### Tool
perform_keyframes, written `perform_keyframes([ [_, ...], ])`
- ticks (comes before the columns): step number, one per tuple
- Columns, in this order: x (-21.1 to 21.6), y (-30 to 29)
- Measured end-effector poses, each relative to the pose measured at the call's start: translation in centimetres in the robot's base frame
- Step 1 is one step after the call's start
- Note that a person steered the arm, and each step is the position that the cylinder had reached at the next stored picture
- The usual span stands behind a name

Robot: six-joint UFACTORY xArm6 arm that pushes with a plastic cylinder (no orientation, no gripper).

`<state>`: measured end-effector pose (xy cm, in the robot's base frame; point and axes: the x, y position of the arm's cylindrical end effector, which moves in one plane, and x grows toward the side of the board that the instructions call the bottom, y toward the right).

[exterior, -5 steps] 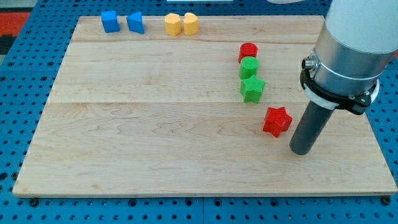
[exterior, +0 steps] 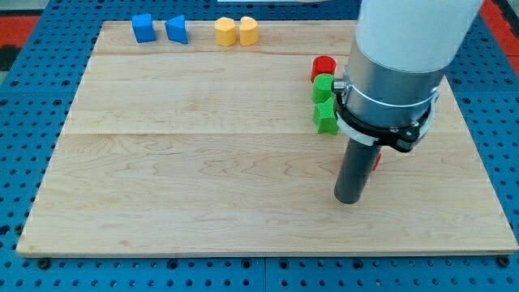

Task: Move the red star towards the top right of the board

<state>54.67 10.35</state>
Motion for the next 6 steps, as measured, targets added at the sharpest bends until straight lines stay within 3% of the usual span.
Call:
perform_keyframes([
  [2, -6.2, 3.0],
  [4, -7.4, 7.7],
  [6, -18.7, 7.9],
])
